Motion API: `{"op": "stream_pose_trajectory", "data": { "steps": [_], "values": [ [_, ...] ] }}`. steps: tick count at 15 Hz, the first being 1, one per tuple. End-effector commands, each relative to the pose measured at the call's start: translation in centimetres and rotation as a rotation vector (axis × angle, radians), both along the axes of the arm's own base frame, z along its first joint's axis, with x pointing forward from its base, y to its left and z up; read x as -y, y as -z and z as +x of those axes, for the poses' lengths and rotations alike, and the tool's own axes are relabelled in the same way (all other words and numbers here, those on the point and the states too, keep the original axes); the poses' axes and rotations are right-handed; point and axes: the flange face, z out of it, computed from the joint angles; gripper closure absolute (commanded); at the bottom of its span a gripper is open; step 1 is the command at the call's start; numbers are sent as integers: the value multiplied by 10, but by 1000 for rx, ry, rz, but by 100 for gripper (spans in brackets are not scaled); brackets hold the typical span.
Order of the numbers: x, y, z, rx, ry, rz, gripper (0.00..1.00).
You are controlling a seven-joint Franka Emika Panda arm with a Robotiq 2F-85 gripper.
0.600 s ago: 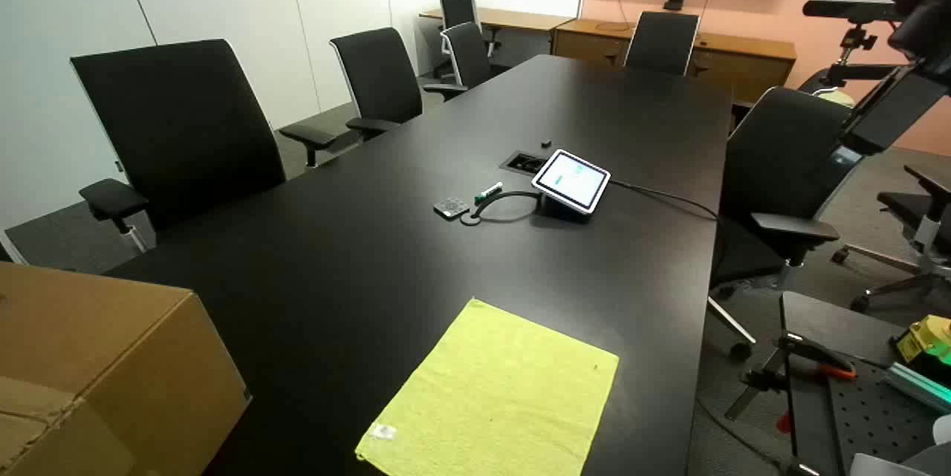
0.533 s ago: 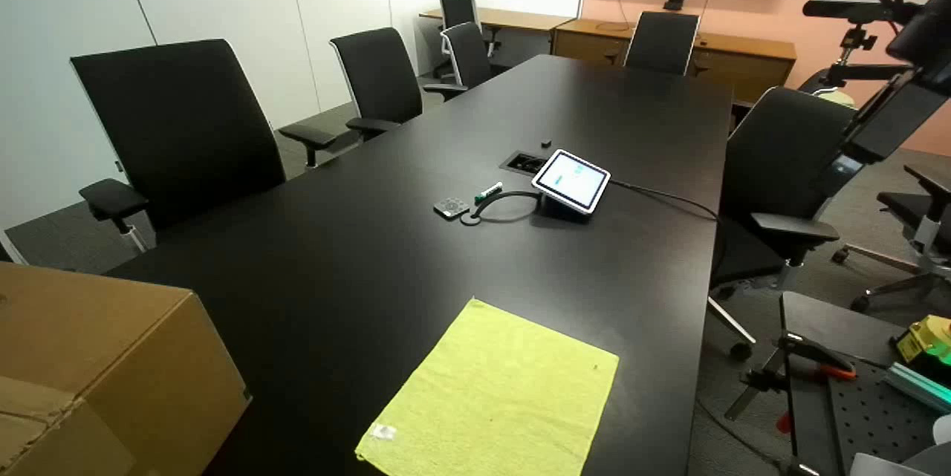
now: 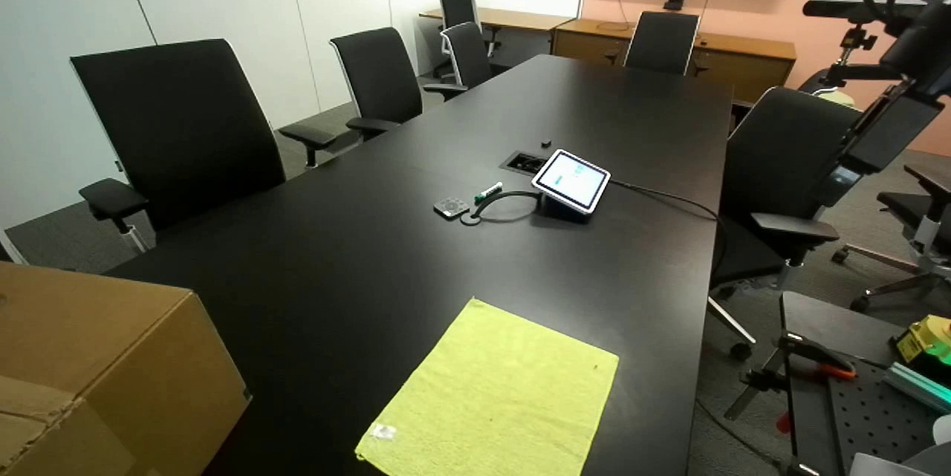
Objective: Fold the towel on the table
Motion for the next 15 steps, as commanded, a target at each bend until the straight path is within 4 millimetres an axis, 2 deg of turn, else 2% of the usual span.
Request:
{"op": "stream_pose_trajectory", "data": {
  "steps": [1, 4, 7, 15],
  "values": [
    [-2, 10, 10, -17, -14, 0, 0],
    [-7, 33, 33, -32, -31, -17, 0],
    [-13, 71, 60, -35, -57, -23, 0],
    [-18, 195, 124, -85, -163, -32, 0]
  ]
}}
